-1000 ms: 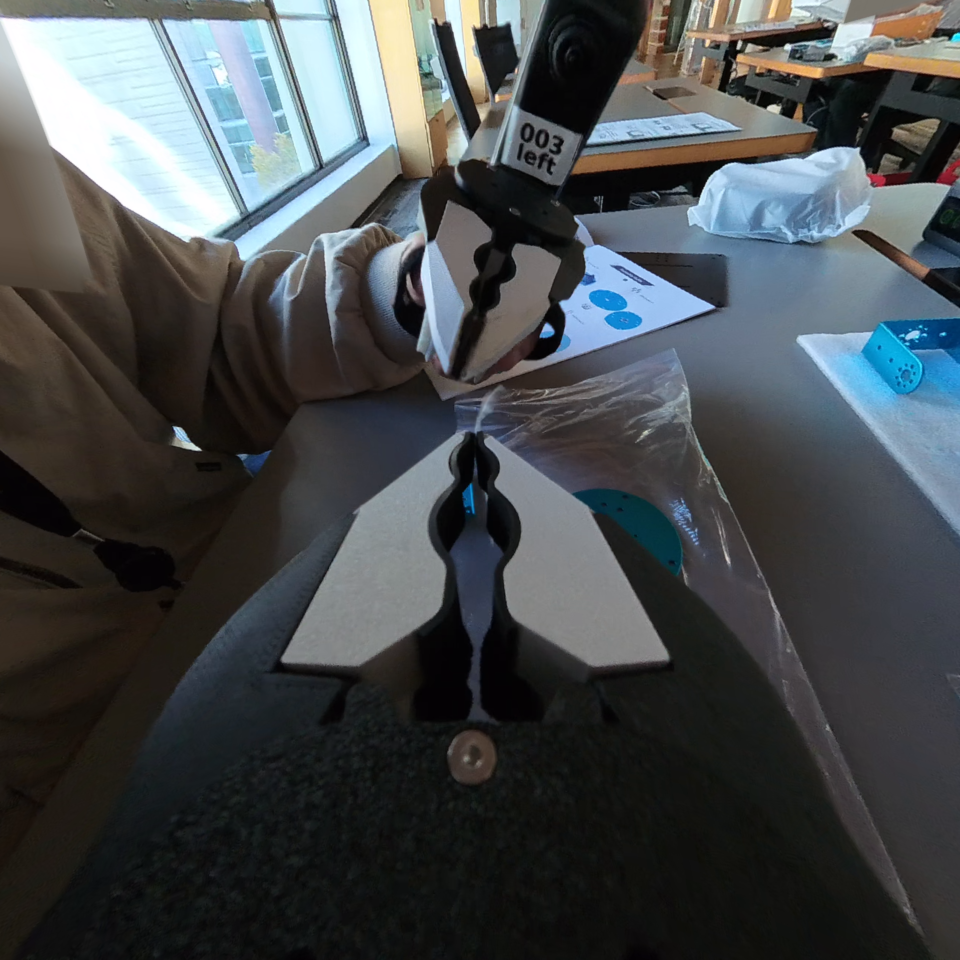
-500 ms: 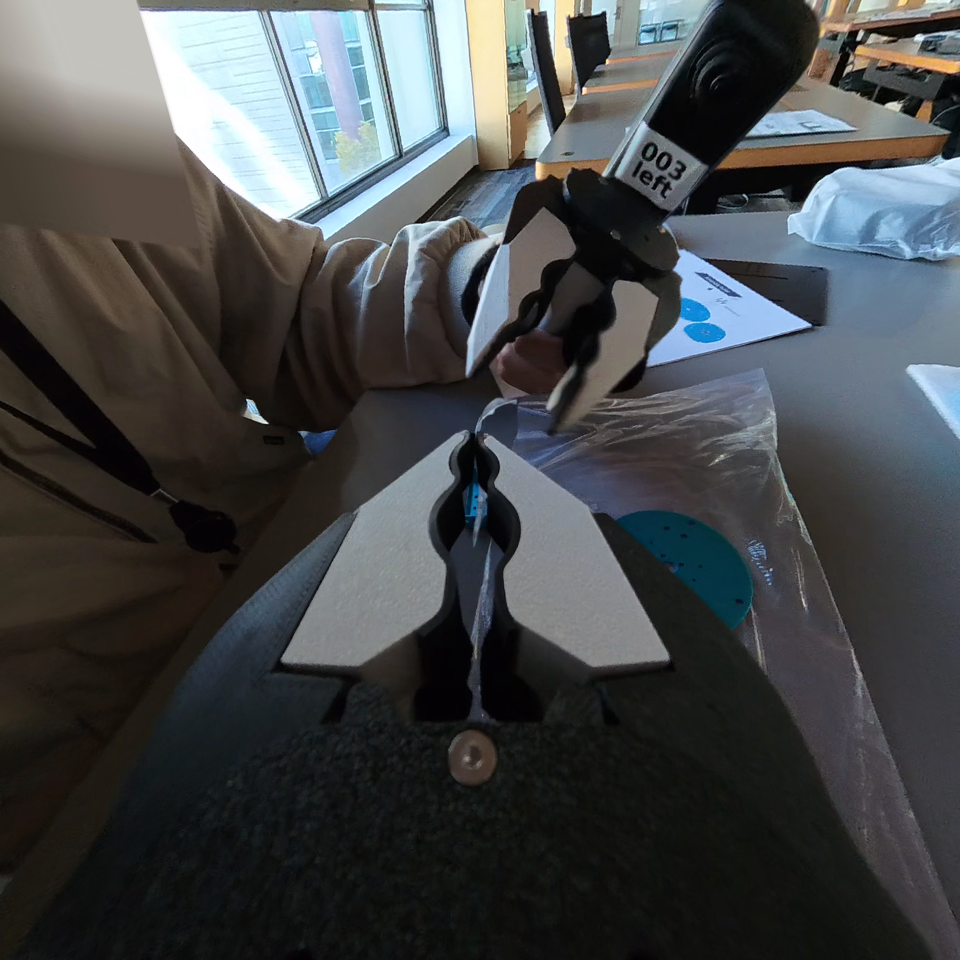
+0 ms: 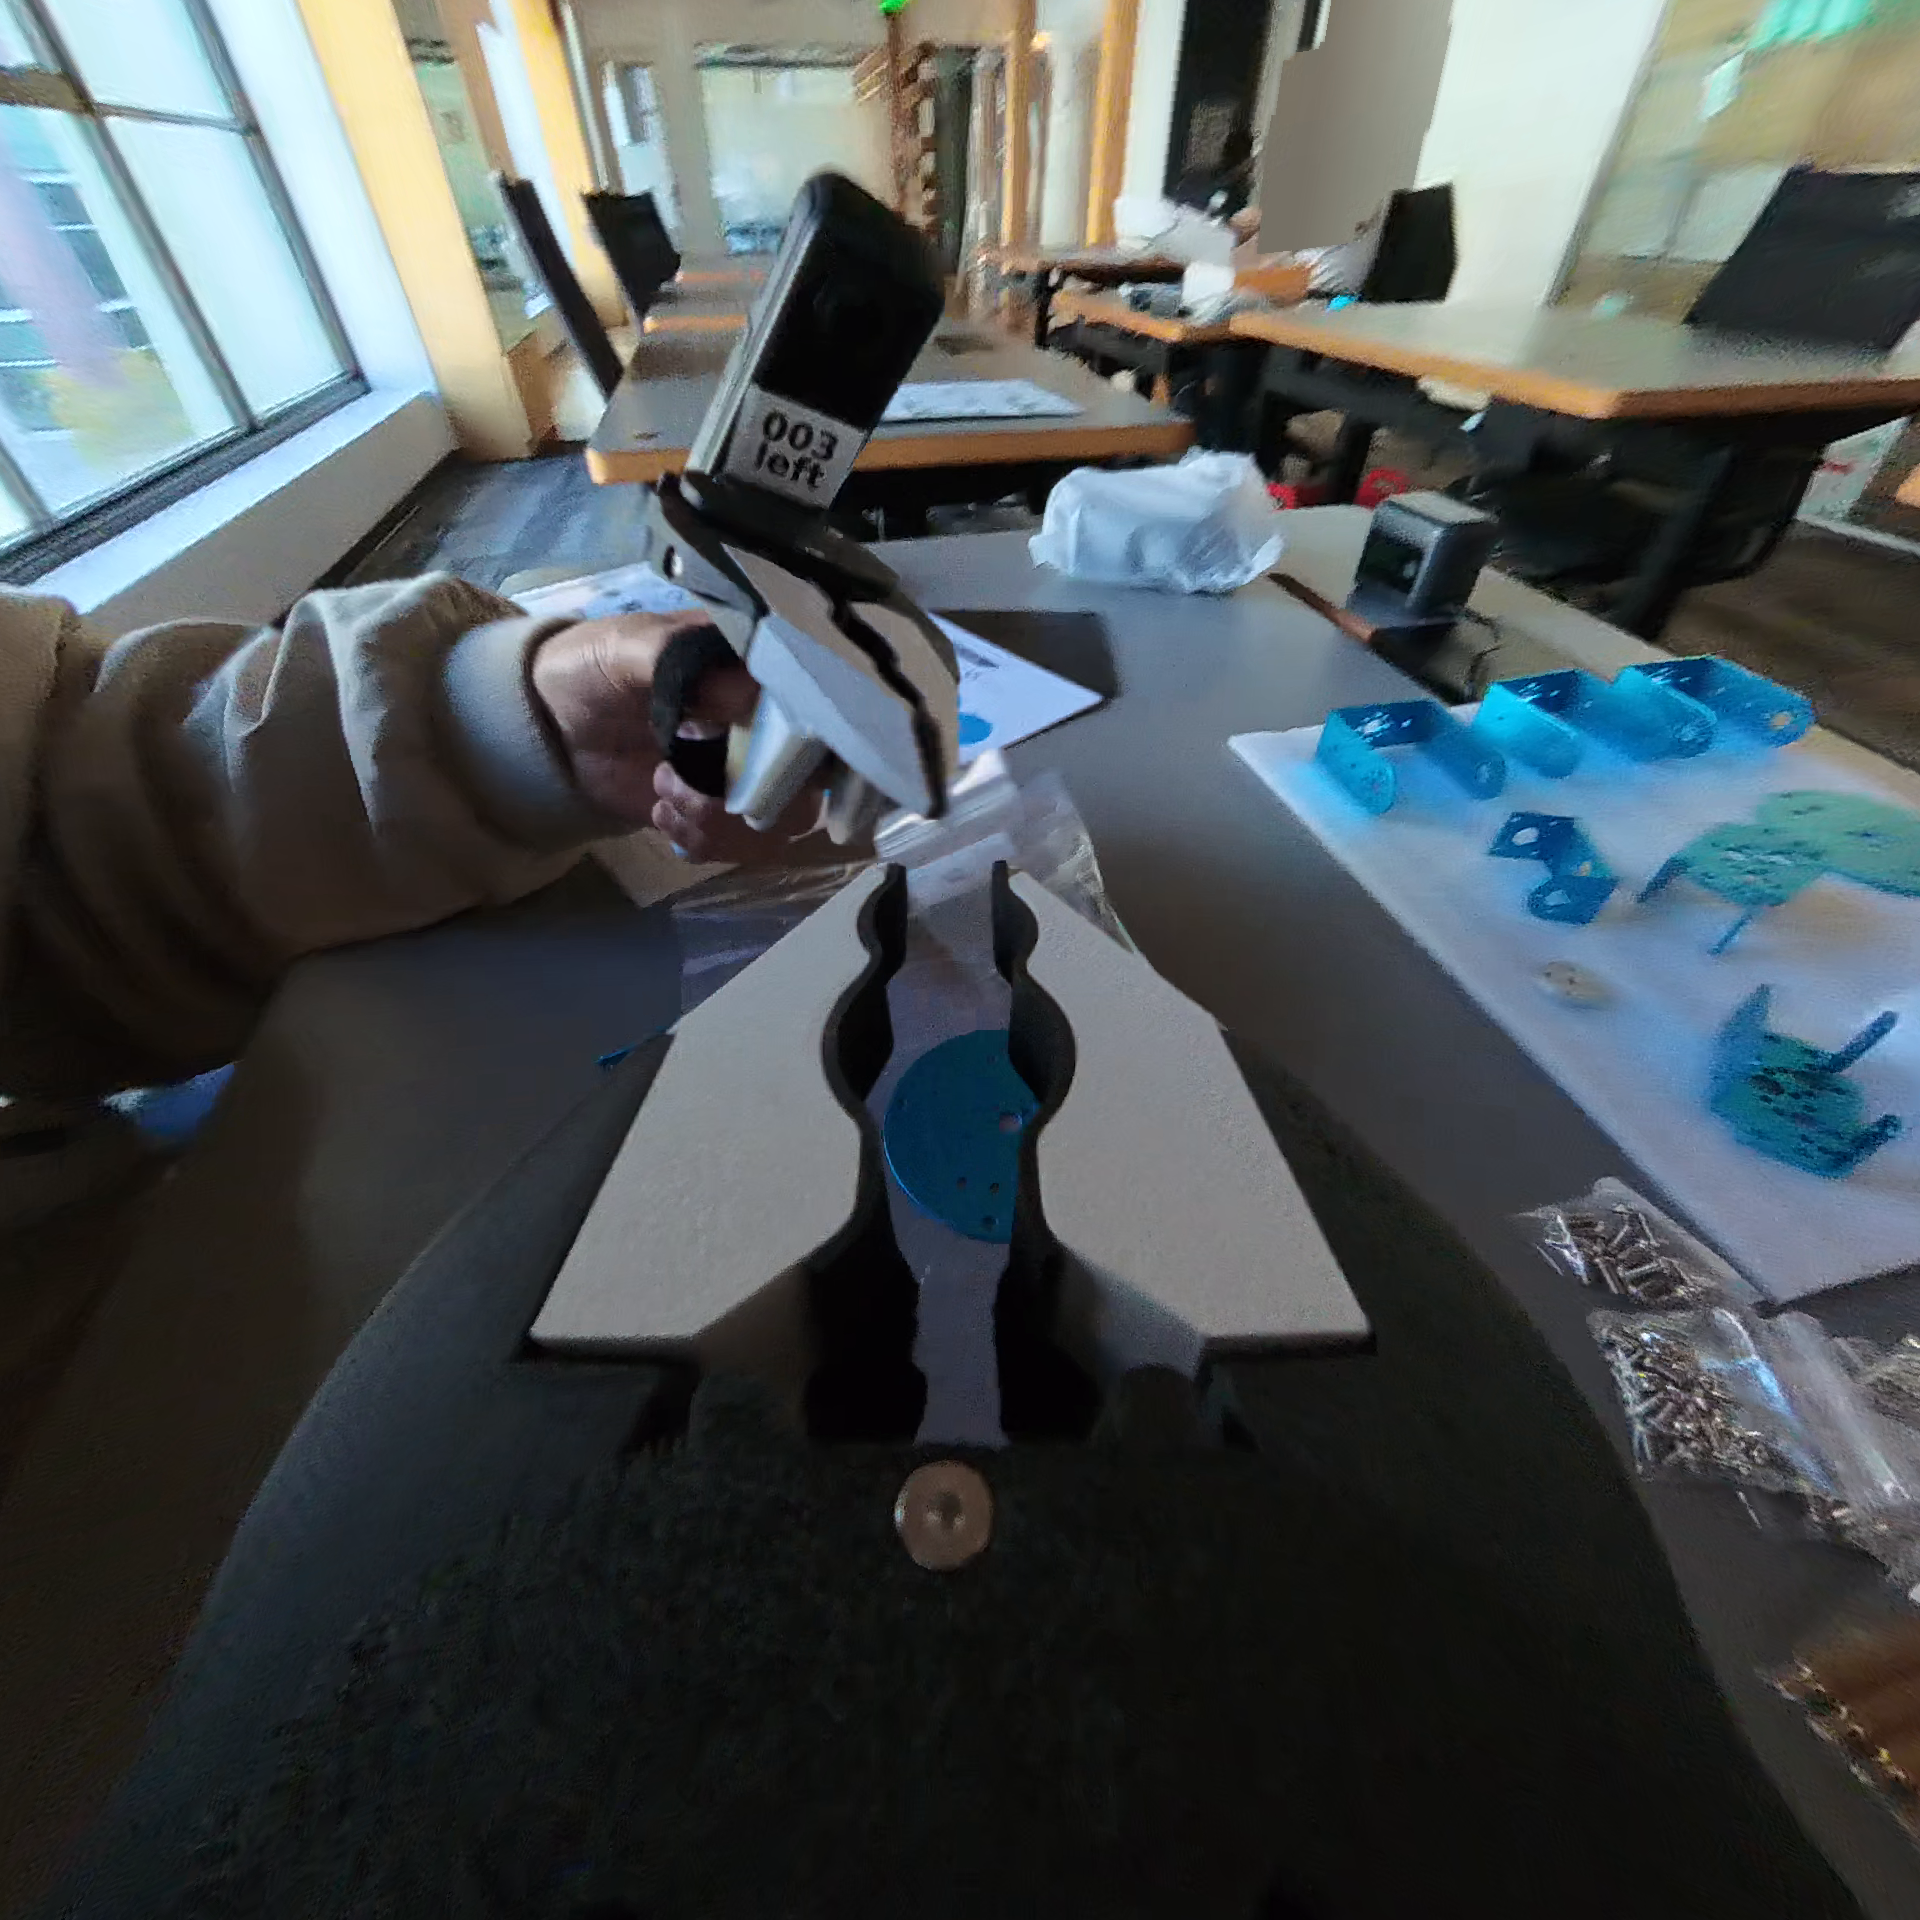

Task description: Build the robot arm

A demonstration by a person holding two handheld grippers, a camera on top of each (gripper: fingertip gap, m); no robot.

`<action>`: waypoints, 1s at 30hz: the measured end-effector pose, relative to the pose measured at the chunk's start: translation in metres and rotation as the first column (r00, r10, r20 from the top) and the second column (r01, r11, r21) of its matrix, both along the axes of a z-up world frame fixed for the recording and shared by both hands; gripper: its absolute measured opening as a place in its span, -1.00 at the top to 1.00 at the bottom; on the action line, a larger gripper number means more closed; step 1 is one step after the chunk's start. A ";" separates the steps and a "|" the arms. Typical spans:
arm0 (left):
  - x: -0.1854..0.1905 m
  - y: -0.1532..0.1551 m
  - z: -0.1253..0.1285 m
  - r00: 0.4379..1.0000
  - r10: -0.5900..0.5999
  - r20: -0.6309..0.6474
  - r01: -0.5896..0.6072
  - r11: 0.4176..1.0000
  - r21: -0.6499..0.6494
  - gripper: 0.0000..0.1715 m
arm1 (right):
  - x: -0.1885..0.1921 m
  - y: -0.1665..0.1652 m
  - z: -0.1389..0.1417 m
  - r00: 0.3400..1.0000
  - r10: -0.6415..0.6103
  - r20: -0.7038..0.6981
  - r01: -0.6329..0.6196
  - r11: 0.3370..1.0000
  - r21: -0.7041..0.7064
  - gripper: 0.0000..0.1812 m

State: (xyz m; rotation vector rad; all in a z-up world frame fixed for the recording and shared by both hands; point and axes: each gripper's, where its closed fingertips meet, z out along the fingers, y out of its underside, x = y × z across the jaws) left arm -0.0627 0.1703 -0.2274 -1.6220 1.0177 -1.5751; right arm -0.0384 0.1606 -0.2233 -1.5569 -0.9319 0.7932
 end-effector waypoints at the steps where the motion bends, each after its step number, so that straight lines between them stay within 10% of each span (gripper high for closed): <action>1: -0.003 0.009 0.002 0.999 0.048 0.019 -0.048 0.999 -0.012 1.00 | -0.002 -0.003 0.003 1.000 -0.005 -0.014 0.005 1.000 -0.005 0.84; 6: -0.007 0.020 0.007 0.992 0.093 0.083 -0.085 0.993 -0.087 1.00 | -0.030 -0.010 -0.012 0.994 0.048 -0.096 -0.071 0.964 -0.256 0.33; 12: 0.004 0.012 0.000 0.995 0.069 0.066 -0.063 0.993 -0.098 1.00 | -0.028 0.003 -0.009 0.991 -0.044 -0.129 0.017 0.978 -0.207 0.26; 30: 0.014 -0.030 0.018 0.974 -0.131 0.184 0.147 0.986 -0.076 0.97 | -0.028 -0.017 -0.002 0.949 0.134 -0.286 -0.233 0.908 -0.348 0.86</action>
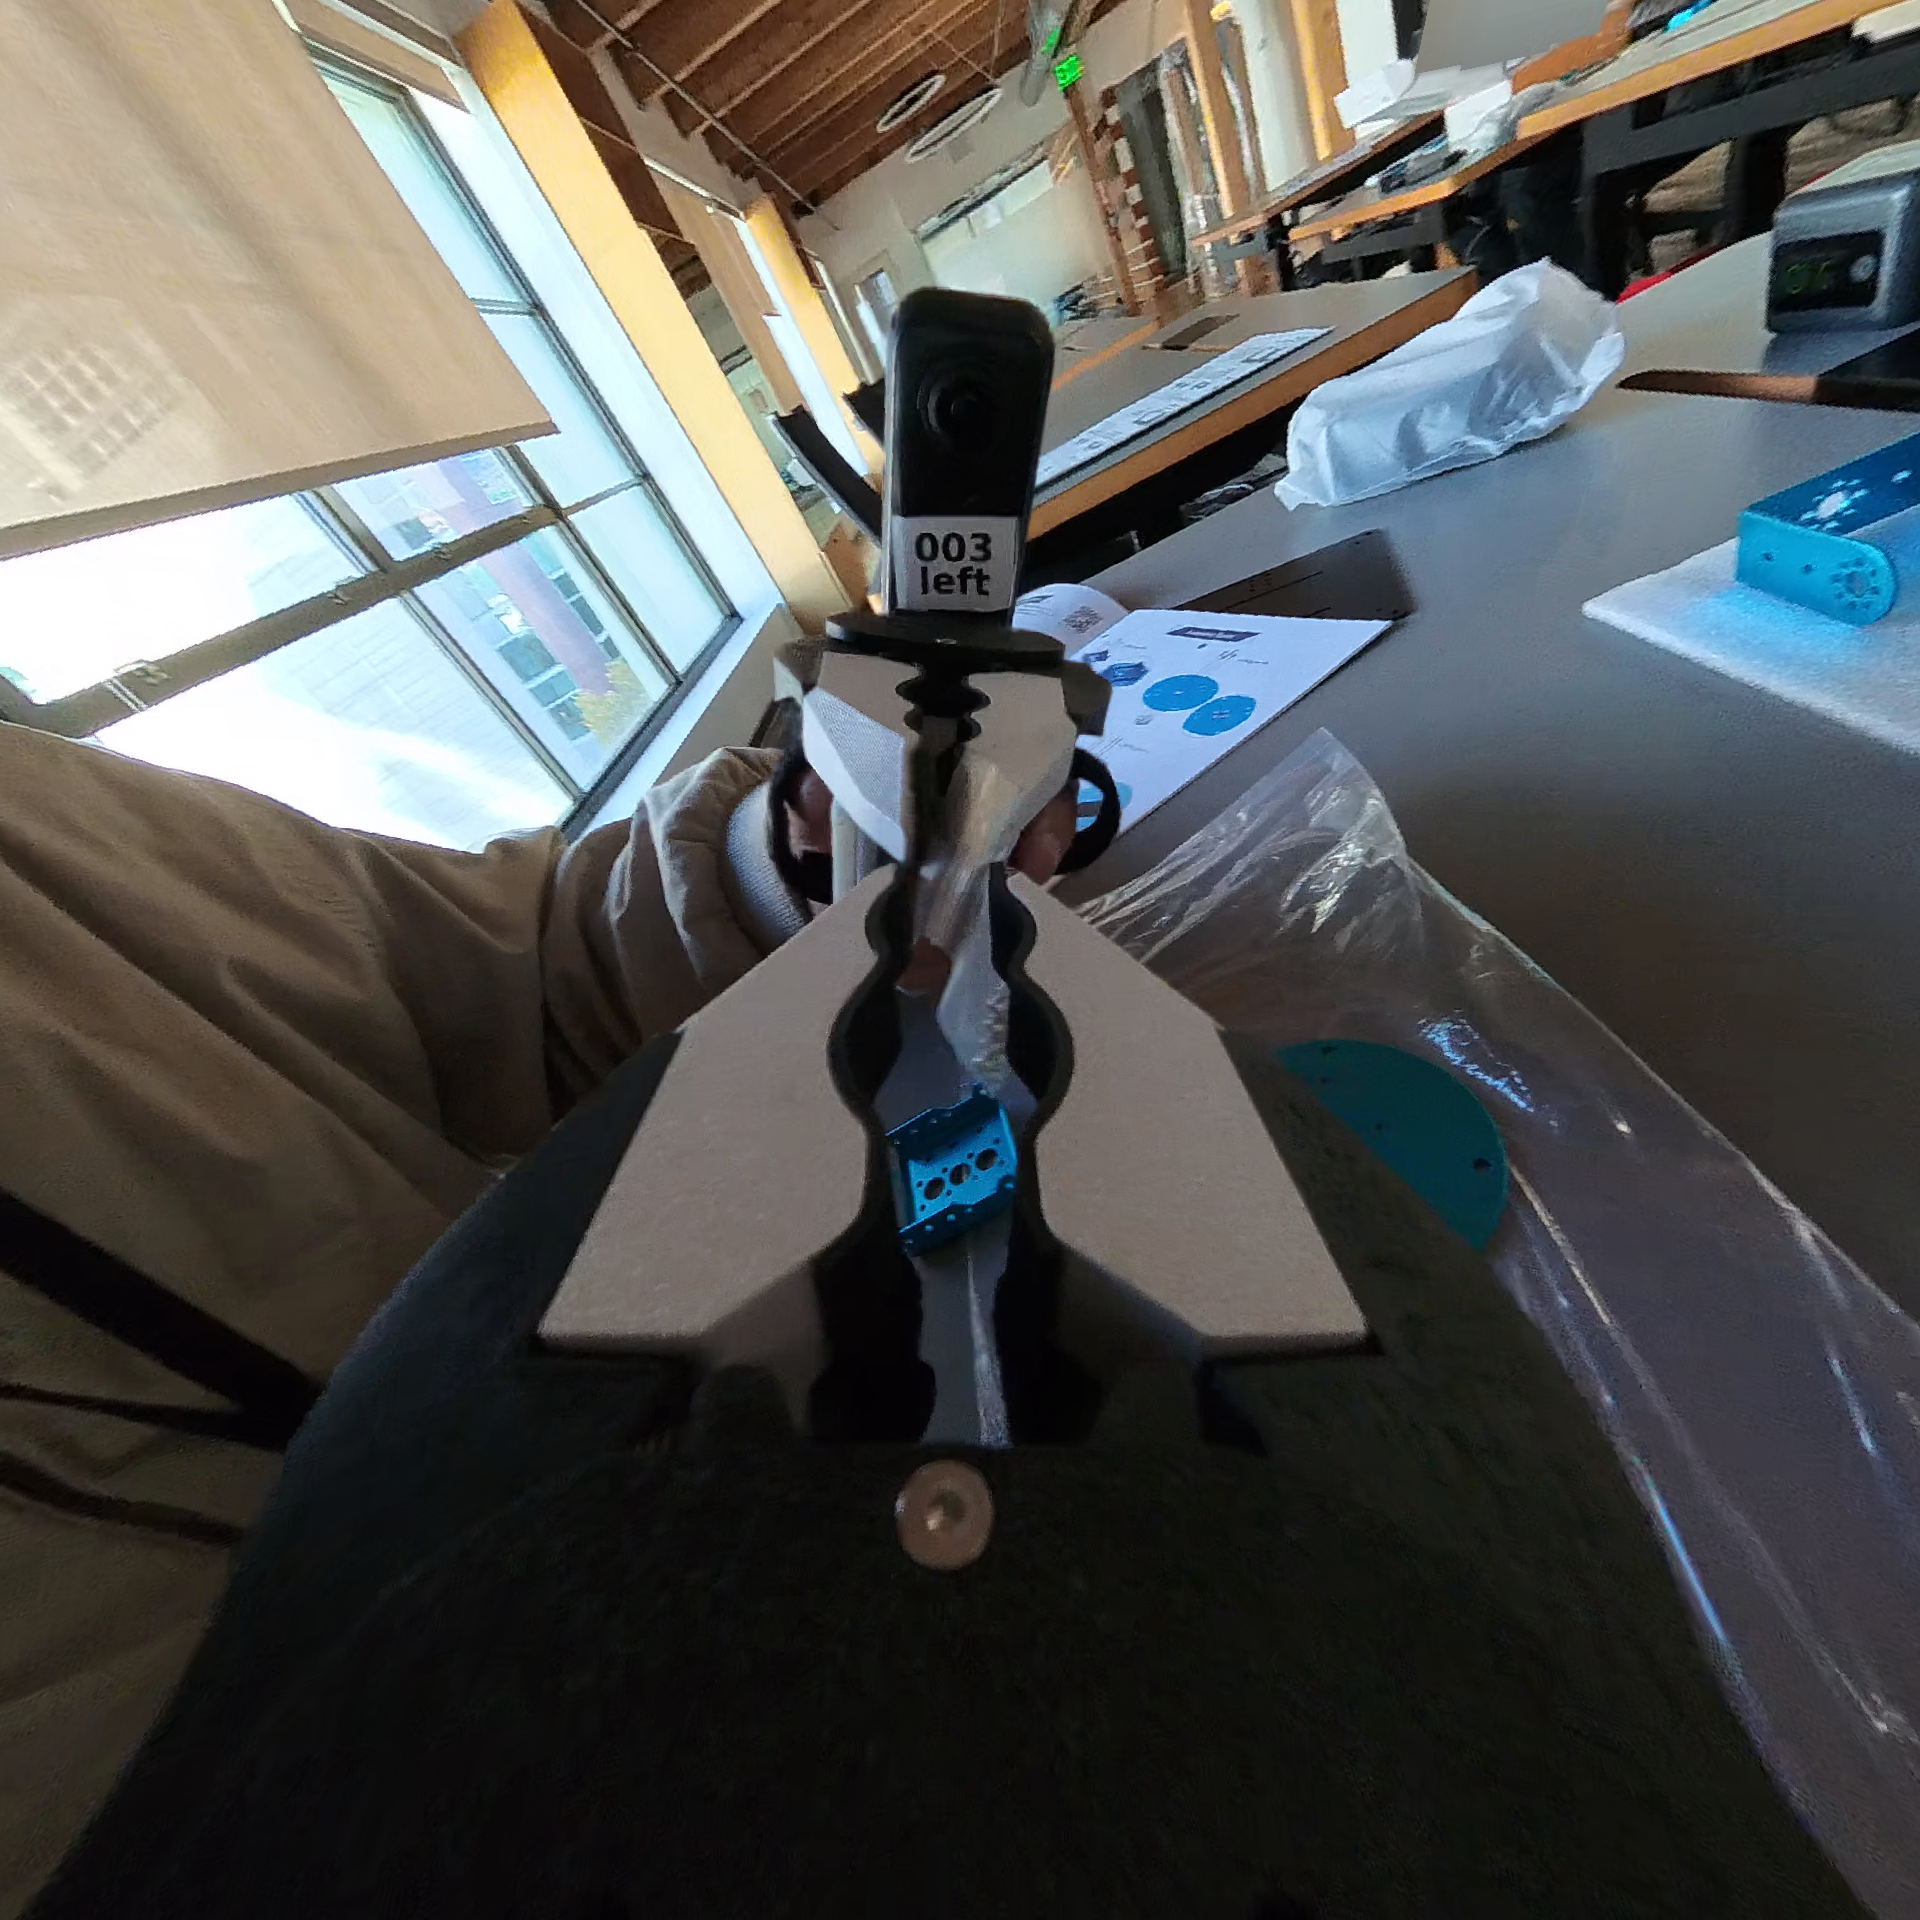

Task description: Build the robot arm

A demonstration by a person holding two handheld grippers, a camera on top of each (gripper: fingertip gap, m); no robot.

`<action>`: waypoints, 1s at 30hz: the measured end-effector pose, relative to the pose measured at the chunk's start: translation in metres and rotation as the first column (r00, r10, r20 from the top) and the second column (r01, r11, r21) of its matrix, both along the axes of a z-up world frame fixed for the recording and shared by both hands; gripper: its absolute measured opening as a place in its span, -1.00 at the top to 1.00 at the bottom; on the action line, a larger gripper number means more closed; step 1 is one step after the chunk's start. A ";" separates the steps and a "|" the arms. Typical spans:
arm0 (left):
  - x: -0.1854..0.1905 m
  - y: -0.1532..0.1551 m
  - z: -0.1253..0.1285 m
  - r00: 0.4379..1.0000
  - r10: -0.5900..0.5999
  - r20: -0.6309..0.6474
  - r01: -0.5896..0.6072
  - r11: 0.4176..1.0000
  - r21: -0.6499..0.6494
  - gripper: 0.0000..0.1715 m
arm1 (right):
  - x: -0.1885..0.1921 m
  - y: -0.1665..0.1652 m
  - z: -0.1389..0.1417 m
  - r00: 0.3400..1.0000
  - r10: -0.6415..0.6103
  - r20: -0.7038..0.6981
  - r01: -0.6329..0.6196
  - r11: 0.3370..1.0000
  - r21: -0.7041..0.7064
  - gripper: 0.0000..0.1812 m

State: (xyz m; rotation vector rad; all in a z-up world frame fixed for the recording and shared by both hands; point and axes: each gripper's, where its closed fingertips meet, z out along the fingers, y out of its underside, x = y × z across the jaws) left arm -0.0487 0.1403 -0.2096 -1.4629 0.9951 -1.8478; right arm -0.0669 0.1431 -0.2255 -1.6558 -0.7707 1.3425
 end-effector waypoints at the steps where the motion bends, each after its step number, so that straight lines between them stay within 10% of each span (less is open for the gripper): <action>1: 0.000 -0.001 0.001 1.000 0.002 0.003 -0.002 1.000 0.007 0.98 | 0.000 0.000 0.000 1.000 0.005 -0.007 -0.005 1.000 -0.013 0.90; 30: 0.006 0.012 -0.012 0.995 0.084 -0.053 -0.084 0.996 0.013 1.00 | 0.004 0.013 -0.018 0.981 -0.116 0.154 0.099 0.989 0.110 0.98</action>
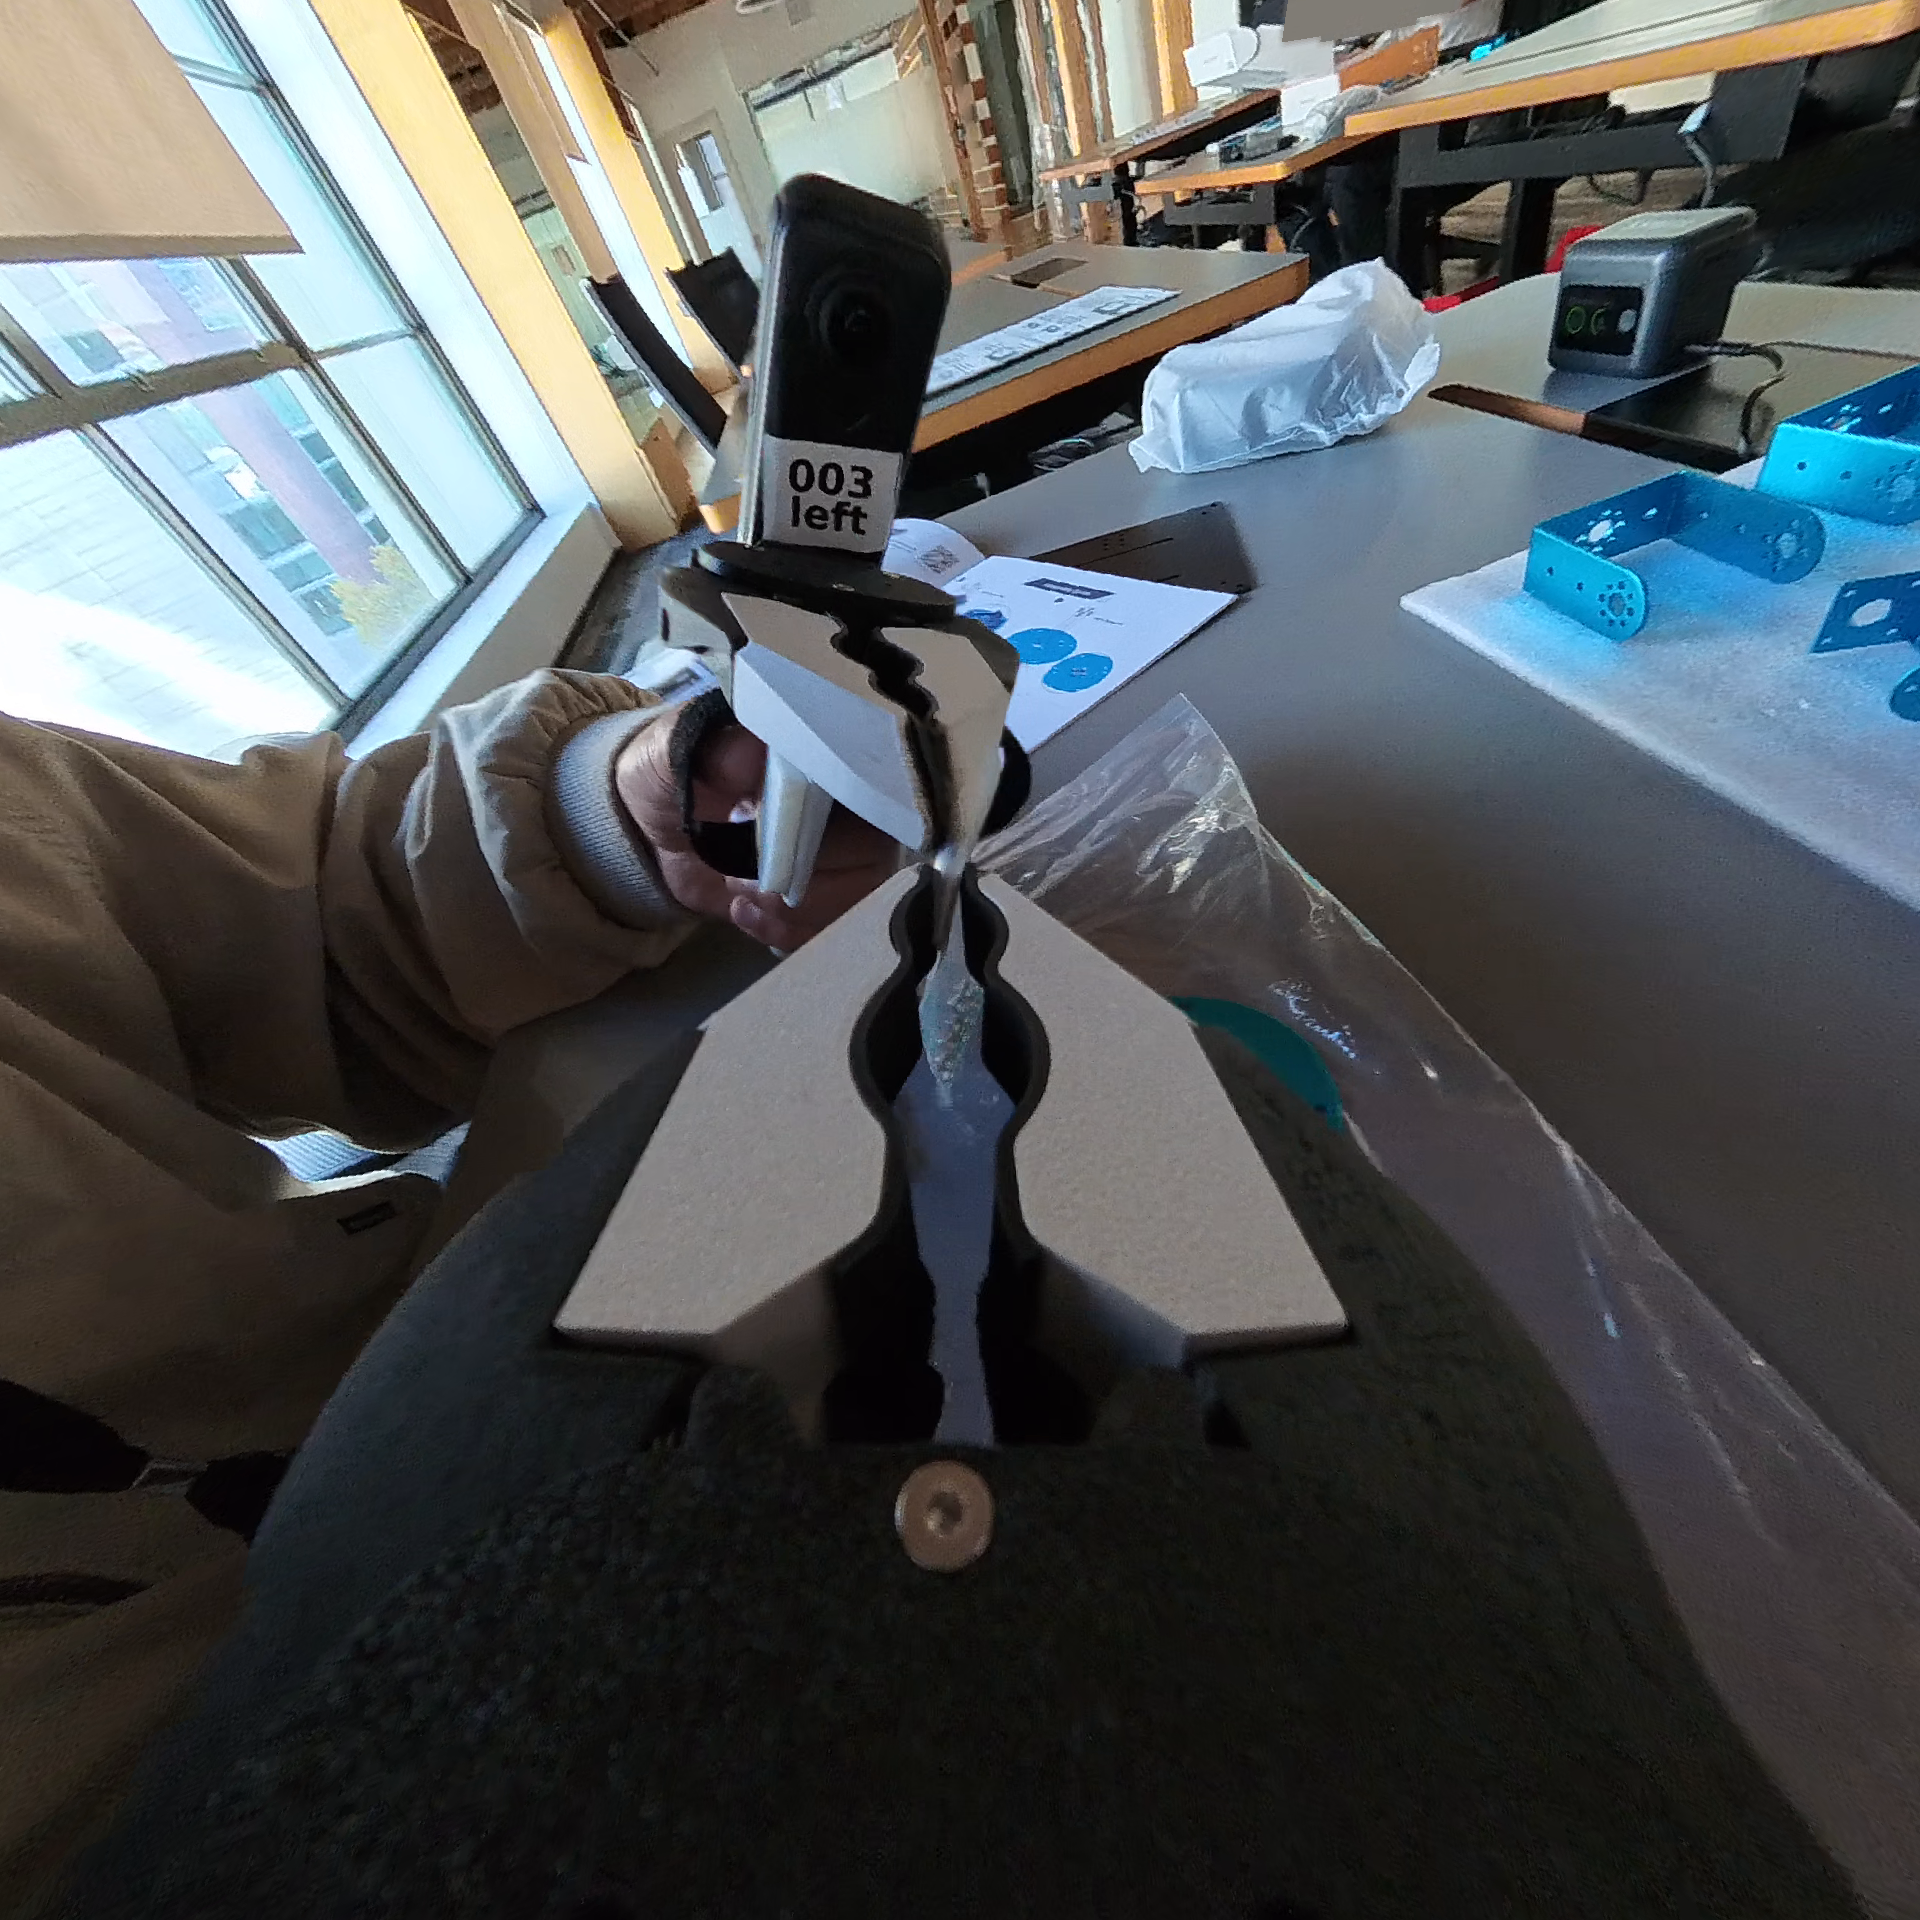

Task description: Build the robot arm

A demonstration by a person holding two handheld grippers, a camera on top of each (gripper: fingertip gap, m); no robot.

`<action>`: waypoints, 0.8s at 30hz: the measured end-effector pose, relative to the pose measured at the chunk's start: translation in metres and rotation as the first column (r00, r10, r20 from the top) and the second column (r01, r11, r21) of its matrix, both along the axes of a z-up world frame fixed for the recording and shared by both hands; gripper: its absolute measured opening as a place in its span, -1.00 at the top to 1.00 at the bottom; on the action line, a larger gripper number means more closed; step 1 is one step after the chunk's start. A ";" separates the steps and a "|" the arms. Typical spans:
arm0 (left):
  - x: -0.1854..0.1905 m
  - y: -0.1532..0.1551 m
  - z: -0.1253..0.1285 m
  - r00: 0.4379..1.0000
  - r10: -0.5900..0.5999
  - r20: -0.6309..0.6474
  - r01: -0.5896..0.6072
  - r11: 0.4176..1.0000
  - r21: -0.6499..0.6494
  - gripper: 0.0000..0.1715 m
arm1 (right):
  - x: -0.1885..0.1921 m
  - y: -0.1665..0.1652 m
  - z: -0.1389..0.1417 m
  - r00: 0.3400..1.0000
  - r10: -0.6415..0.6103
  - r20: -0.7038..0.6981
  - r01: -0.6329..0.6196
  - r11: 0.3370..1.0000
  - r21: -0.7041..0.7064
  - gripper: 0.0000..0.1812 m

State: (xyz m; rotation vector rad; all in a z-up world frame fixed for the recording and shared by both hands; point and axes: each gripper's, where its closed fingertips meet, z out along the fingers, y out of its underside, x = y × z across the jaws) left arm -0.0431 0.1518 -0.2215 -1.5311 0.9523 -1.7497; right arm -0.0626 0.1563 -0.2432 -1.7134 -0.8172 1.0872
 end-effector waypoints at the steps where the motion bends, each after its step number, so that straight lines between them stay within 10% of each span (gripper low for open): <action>1: 0.000 -0.001 0.001 1.000 -0.003 0.002 0.003 1.000 0.008 1.00 | -0.001 -0.002 0.001 1.000 0.016 -0.014 -0.016 1.000 -0.017 0.96; 9: -0.005 -0.003 0.003 1.000 -0.001 -0.008 0.001 0.998 0.066 1.00 | 0.023 -0.003 0.023 0.999 0.032 0.002 -0.032 0.998 0.058 0.79; 18: -0.023 0.045 -0.053 0.894 0.235 -0.382 -0.182 0.968 0.171 0.97 | 0.056 0.045 -0.053 0.933 -0.128 0.337 0.183 0.973 -0.139 0.78; 24: -0.018 0.046 -0.081 0.847 0.222 -0.483 -0.181 0.975 0.130 0.89 | 0.041 0.047 -0.091 0.837 -0.032 0.547 0.110 0.988 -0.109 0.85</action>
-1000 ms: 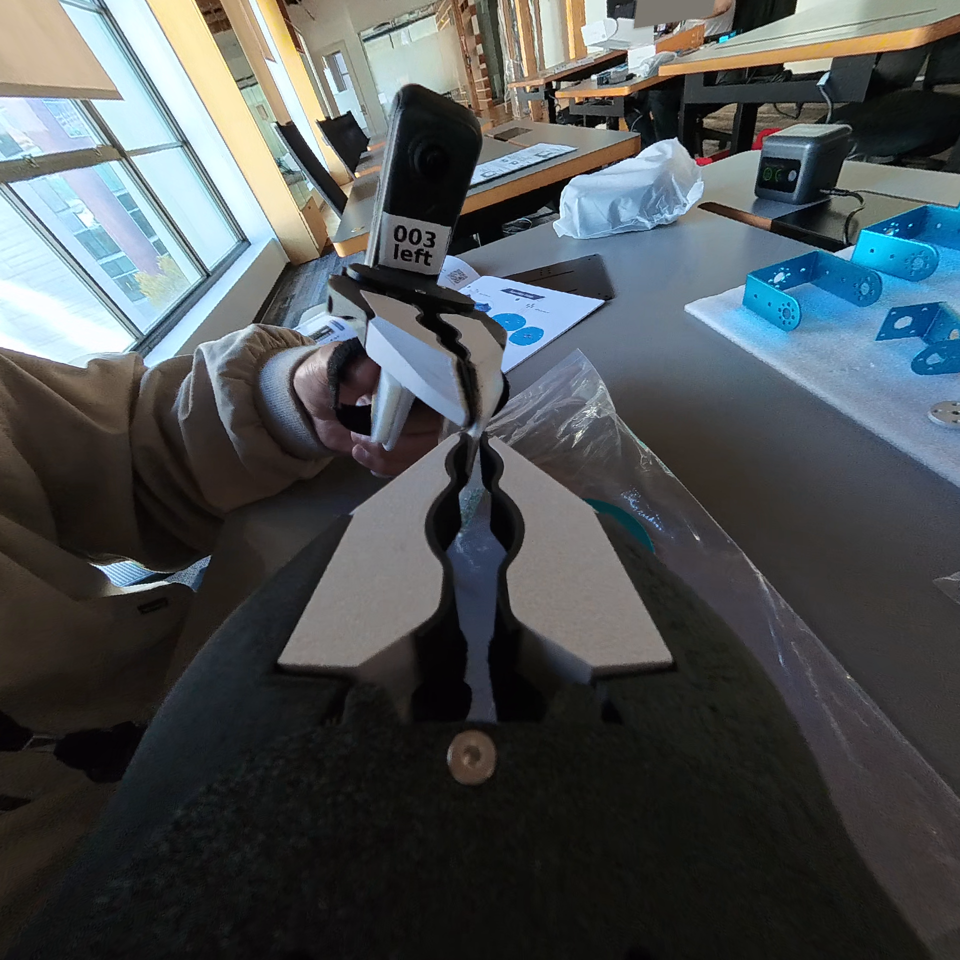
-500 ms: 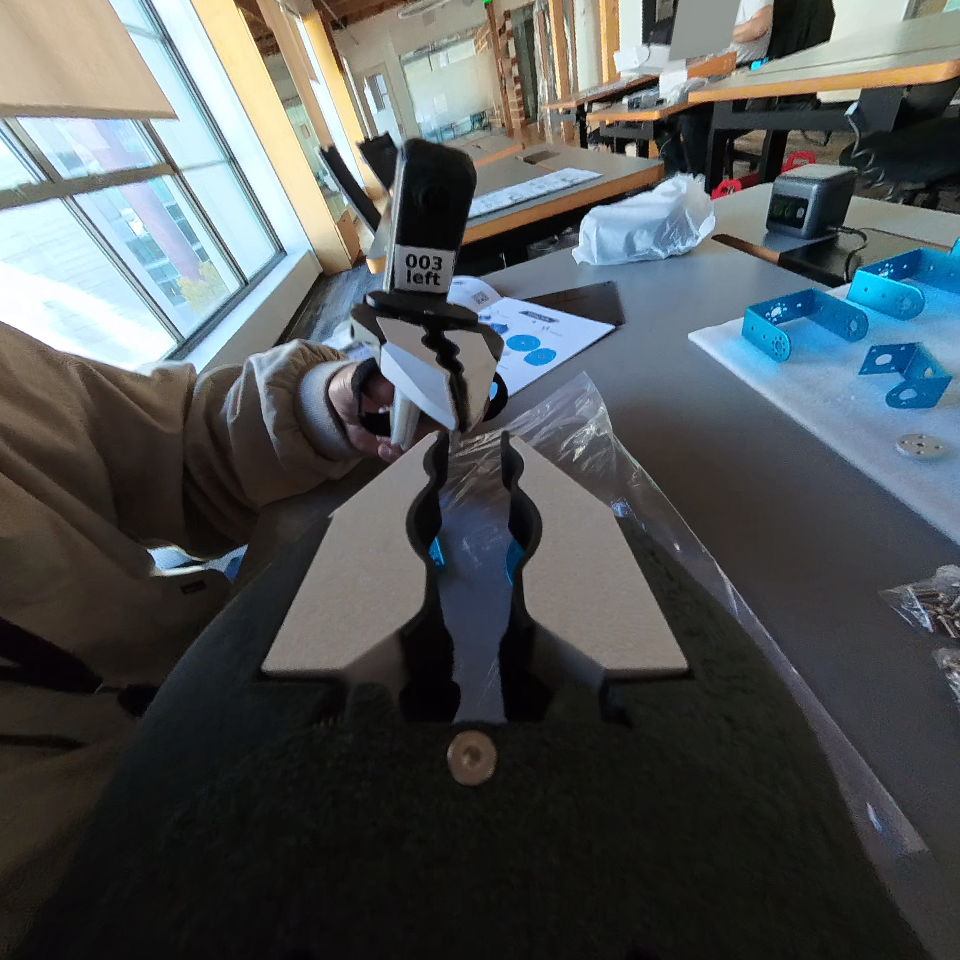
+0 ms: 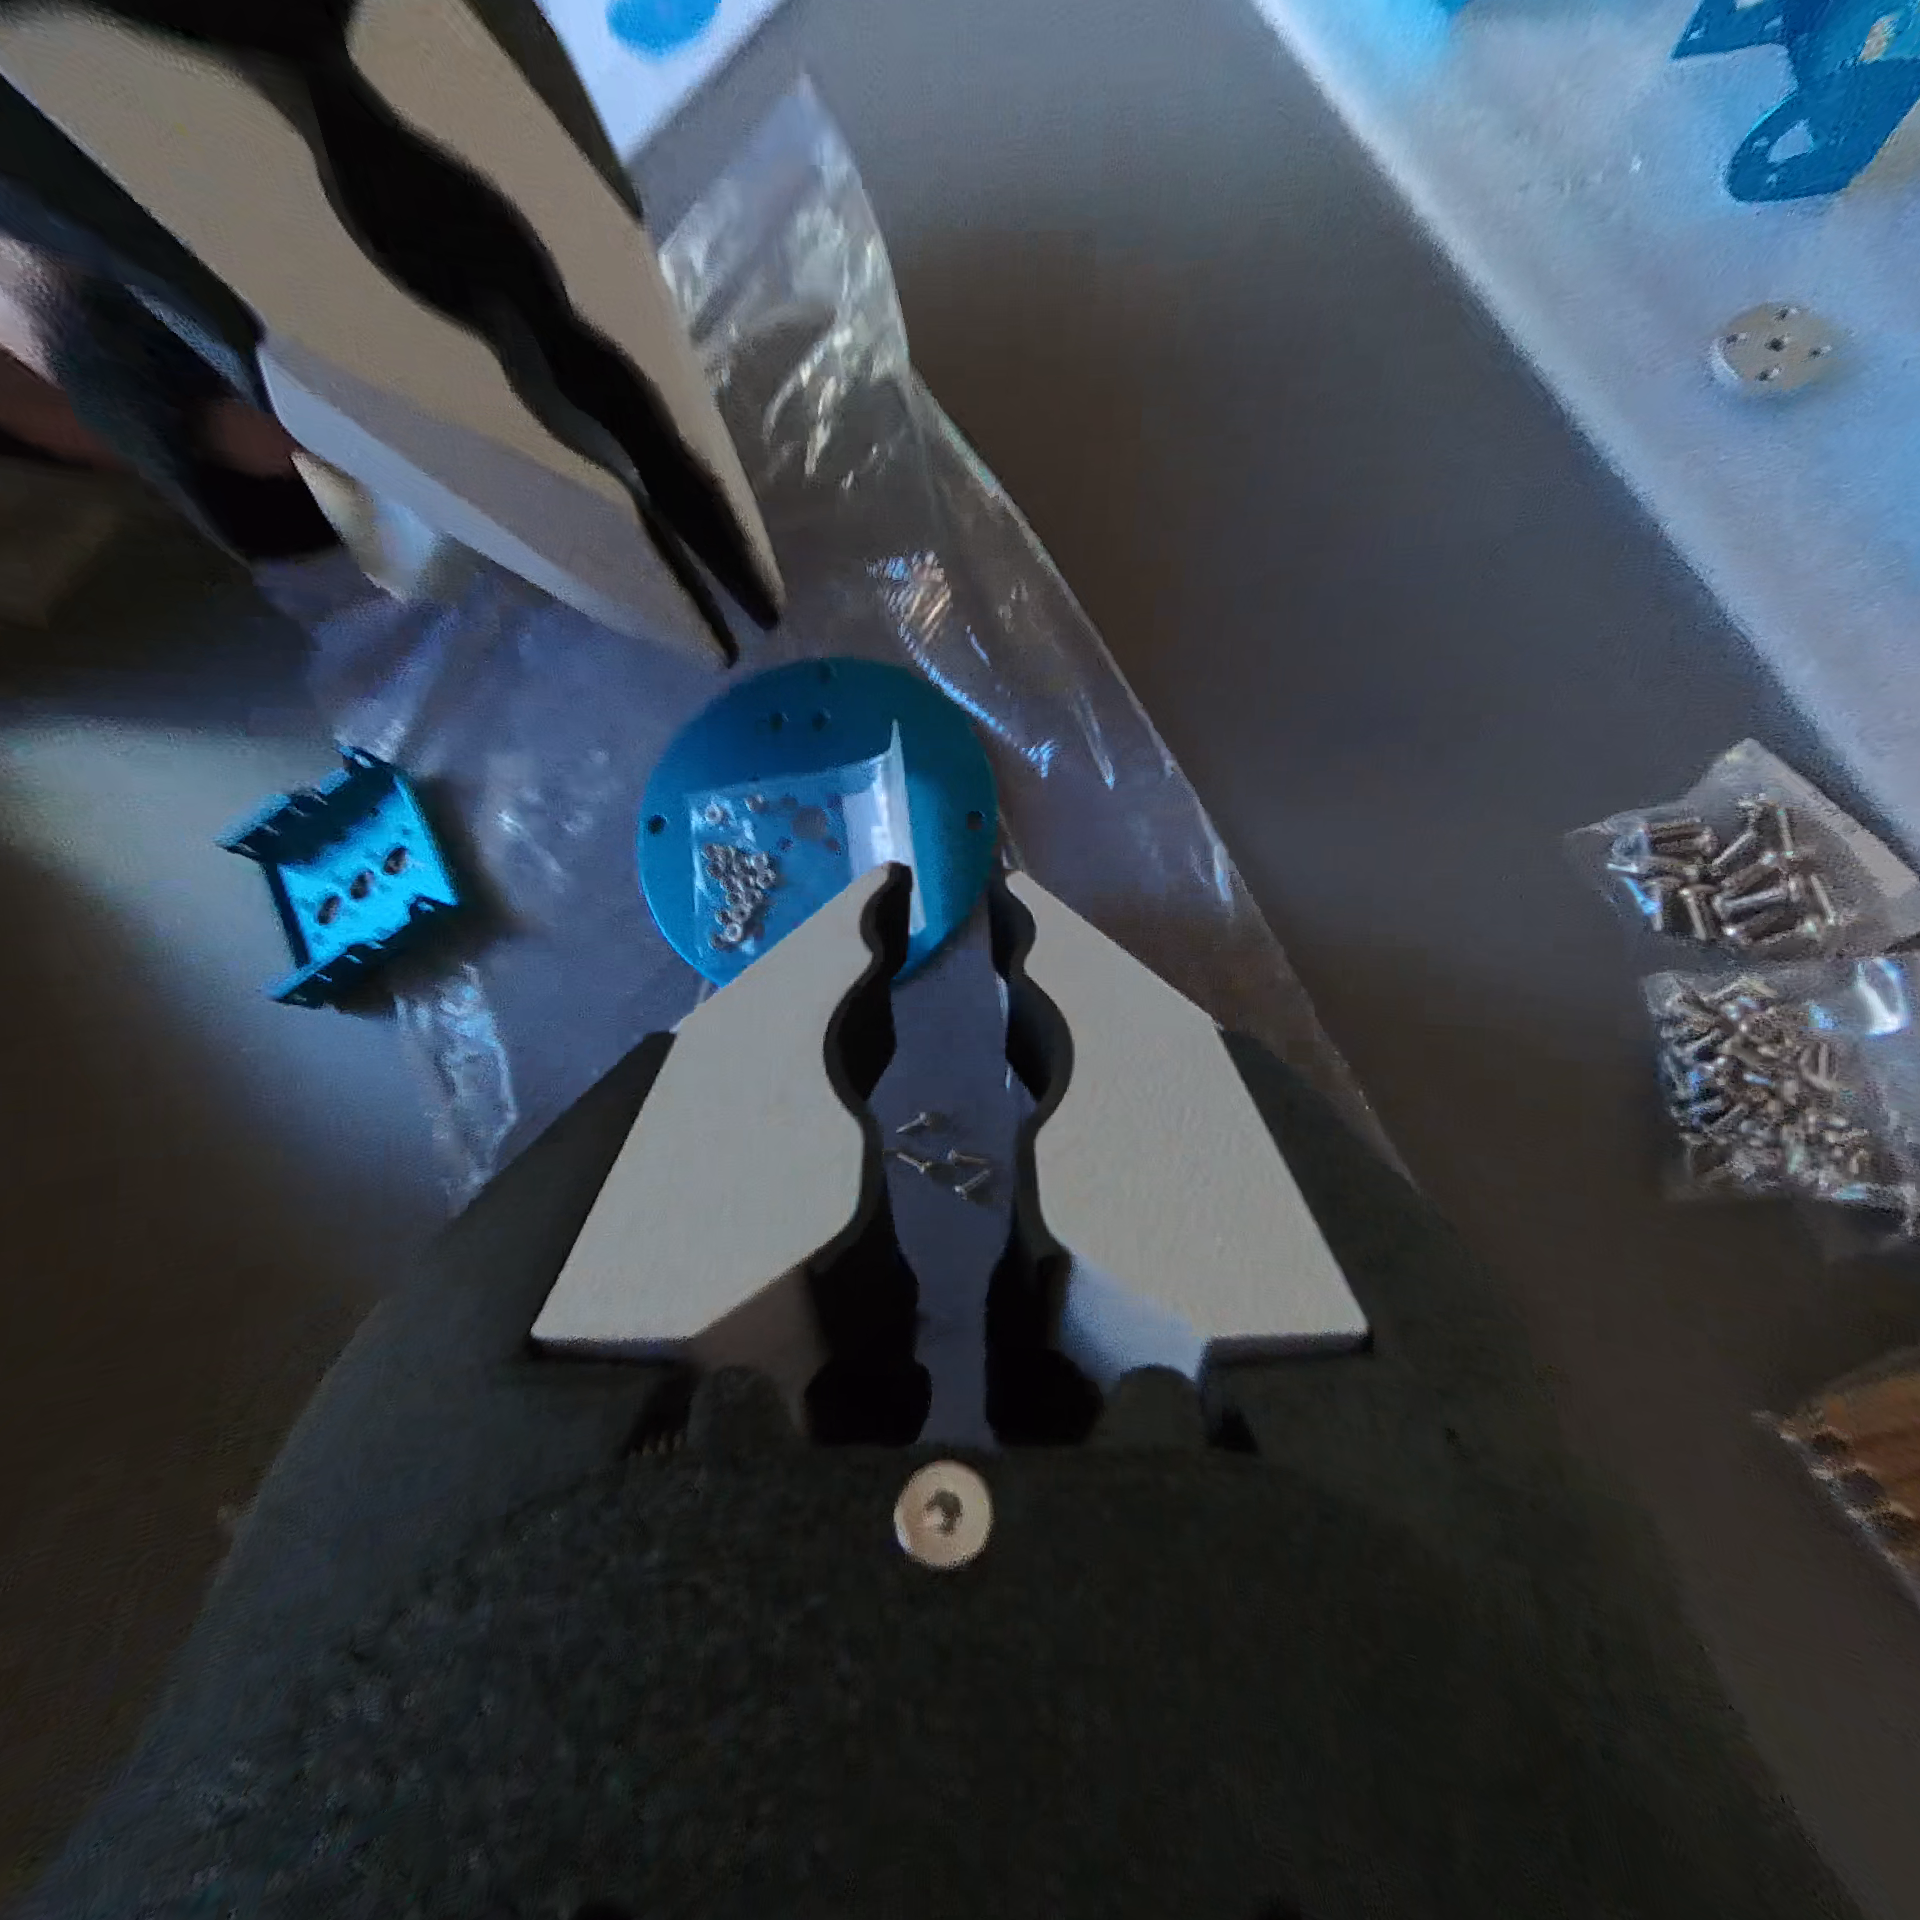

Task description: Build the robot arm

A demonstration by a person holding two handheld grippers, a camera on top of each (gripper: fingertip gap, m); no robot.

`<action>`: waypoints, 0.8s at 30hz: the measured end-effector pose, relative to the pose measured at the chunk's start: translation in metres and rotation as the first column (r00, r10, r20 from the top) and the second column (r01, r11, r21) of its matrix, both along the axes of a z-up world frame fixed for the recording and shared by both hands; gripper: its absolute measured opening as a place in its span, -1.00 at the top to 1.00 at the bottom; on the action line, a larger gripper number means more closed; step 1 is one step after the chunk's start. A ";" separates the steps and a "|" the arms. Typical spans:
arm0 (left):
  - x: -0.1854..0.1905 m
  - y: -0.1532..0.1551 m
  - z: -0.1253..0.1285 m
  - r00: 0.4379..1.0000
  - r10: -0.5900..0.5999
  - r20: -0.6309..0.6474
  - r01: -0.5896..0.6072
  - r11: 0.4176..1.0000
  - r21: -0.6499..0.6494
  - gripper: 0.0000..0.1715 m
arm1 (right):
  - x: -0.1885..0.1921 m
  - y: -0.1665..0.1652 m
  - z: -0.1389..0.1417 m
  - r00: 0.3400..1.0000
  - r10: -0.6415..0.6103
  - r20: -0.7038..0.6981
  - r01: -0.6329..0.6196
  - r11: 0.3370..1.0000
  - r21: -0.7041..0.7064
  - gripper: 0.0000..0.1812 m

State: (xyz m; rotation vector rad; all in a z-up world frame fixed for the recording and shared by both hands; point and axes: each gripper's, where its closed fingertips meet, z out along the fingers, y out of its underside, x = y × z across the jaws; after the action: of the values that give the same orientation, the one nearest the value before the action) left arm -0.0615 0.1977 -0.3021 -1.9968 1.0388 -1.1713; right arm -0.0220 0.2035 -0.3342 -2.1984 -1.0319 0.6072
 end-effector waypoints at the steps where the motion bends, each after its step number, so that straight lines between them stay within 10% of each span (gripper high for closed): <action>1: 0.000 -0.001 -0.002 1.000 0.005 -0.005 -0.005 1.000 -0.001 0.88 | -0.002 -0.002 -0.003 1.000 0.015 0.026 -0.016 1.000 0.019 0.85; 16: 0.002 -0.014 0.007 0.998 -0.014 0.065 0.022 0.992 -0.128 0.88 | -0.003 -0.009 0.014 0.996 0.006 -0.093 -0.003 1.000 0.027 1.00; 24: 0.012 -0.022 0.042 0.940 -0.014 0.341 0.115 0.953 -0.279 0.70 | -0.020 -0.019 0.083 0.918 0.034 -0.395 0.043 0.982 0.184 1.00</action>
State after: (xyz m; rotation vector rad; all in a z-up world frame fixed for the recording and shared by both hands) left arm -0.0495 0.1760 -0.2601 -1.8930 0.7952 -1.7199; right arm -0.0417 0.1843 -0.2513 -1.8106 -0.8301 0.8733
